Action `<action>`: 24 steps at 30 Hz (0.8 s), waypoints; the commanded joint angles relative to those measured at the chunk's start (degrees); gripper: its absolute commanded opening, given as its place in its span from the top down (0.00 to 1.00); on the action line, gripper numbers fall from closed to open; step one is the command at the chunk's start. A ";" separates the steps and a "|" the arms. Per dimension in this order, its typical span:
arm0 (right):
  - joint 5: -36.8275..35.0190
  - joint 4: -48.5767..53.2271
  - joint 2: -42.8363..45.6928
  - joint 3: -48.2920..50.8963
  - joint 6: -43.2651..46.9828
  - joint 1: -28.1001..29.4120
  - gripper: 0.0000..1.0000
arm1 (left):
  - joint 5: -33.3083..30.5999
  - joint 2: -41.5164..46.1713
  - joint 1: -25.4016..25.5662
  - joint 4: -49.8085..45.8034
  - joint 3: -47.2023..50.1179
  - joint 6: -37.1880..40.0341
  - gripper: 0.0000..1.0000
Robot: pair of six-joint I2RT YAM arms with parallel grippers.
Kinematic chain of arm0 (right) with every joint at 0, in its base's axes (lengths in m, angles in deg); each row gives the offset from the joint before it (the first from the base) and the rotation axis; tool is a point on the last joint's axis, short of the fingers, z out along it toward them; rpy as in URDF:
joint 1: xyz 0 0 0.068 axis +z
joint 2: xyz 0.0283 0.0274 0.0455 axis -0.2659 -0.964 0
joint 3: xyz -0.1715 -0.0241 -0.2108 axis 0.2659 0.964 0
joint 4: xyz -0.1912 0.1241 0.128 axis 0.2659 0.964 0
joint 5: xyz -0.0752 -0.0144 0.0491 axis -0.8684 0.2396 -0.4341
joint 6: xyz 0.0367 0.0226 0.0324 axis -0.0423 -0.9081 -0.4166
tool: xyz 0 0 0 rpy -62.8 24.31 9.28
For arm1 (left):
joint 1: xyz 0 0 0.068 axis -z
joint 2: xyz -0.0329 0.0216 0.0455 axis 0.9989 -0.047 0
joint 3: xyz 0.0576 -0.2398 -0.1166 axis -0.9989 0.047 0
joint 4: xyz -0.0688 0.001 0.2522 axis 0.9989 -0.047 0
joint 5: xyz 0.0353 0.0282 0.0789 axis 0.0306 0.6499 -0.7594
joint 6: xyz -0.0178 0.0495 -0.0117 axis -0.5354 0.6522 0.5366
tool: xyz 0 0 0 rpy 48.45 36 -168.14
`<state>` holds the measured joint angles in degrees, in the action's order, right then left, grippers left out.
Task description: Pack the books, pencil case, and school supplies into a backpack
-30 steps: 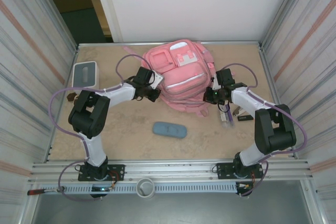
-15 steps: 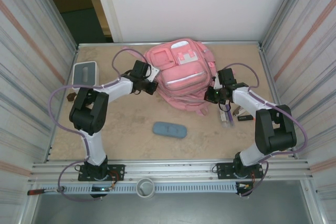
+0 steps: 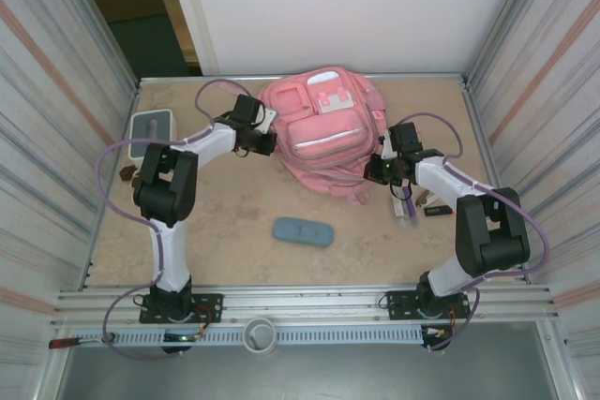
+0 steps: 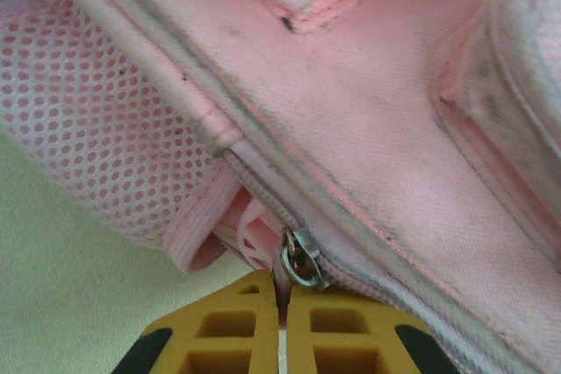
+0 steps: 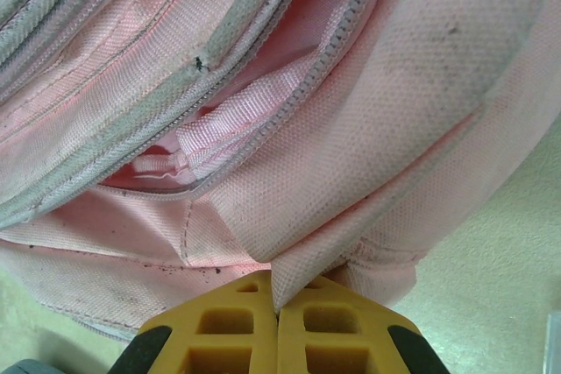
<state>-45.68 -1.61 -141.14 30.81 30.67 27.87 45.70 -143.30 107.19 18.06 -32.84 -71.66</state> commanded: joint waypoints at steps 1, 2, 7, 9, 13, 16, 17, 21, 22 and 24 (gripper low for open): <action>-3.43 5.67 1.19 1.41 1.85 -1.72 1.00 | -7.12 -1.98 -5.16 -0.70 -3.48 -4.75 0.91; -3.24 5.67 1.18 1.44 2.01 -1.72 1.00 | -6.67 -2.39 -5.62 -0.70 -3.95 -5.42 0.91; -2.56 5.58 1.16 1.67 2.23 -1.68 1.00 | -3.28 -4.36 -7.44 -0.64 -5.78 -7.42 0.86; -2.45 5.49 1.19 1.84 2.32 -1.64 1.00 | -2.57 -4.41 -7.96 -0.22 -6.08 -7.68 0.83; -1.84 5.49 1.00 1.76 2.37 -1.64 1.00 | -1.34 -3.41 -8.87 -0.20 -5.61 -7.78 0.81; -1.16 5.32 1.09 1.66 2.38 -1.46 1.00 | -1.81 0.28 -8.98 1.25 -2.39 -7.83 0.76; -0.88 5.23 0.97 1.58 2.36 -1.29 1.00 | -2.35 1.82 -8.98 2.19 -0.79 -7.97 0.74; -0.69 5.31 0.27 0.97 2.63 -0.59 1.00 | -5.32 7.39 -8.98 4.10 3.98 -8.49 0.65; -0.69 5.39 0.14 0.89 2.63 -0.45 1.00 | -5.79 8.67 -8.98 4.18 4.92 -8.62 0.63; -0.78 5.40 0.10 0.79 2.63 -0.32 1.00 | -5.51 11.01 -8.96 4.71 6.91 -9.41 0.60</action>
<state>-45.27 -0.91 -141.14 31.25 31.17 27.34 42.62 -137.68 97.48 20.29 -27.81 -79.73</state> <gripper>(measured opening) 0.040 0.393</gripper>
